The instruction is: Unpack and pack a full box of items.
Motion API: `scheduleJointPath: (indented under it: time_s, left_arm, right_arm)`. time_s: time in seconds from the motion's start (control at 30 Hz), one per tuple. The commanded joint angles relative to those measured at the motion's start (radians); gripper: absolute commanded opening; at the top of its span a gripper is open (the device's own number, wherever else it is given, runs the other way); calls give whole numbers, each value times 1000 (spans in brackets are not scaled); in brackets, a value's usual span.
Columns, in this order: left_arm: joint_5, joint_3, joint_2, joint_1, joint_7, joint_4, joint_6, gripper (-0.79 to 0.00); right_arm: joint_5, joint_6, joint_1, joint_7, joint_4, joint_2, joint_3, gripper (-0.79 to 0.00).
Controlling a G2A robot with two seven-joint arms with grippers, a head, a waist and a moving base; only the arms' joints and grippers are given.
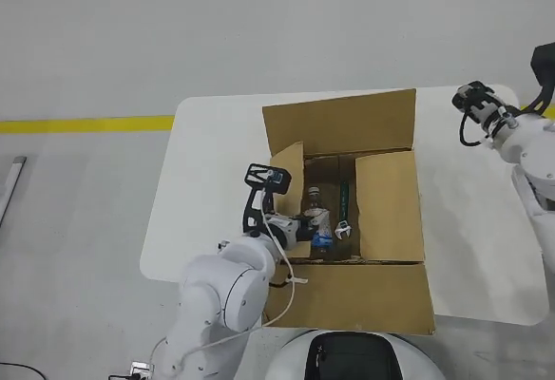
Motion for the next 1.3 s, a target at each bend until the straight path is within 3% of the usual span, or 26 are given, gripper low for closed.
scheduleJointPath:
  time_s: [0.0, 0.17, 0.4, 0.63, 0.9, 1.27]
  left_arm:
    - [-9, -7, 0, 0, 5, 0, 2, 0]
    - [-23, -21, 1, 0, 18, -28, 5, 0]
    - [-11, -105, 8, -15, 23, -79, 12, 0]
    - [137, -162, 20, -9, 16, -19, 11, 0]
    - [110, -107, 17, 15, 15, 1, 1, 0]
    - [78, -53, 14, 20, 15, 11, -27, 0]
  right_arm:
    - [26, -4, 28, 16, 35, -6, -25, -785]
    - [62, -17, 80, 33, 81, -20, -74, -785]
    - [87, -54, 98, 84, 107, -25, -91, -785]
    - [97, -81, 119, 140, 147, -28, -110, -785]
    - [138, -136, 148, 180, 184, -38, -139, -785]
    - [210, -198, 110, 237, 155, -34, -102, -785]
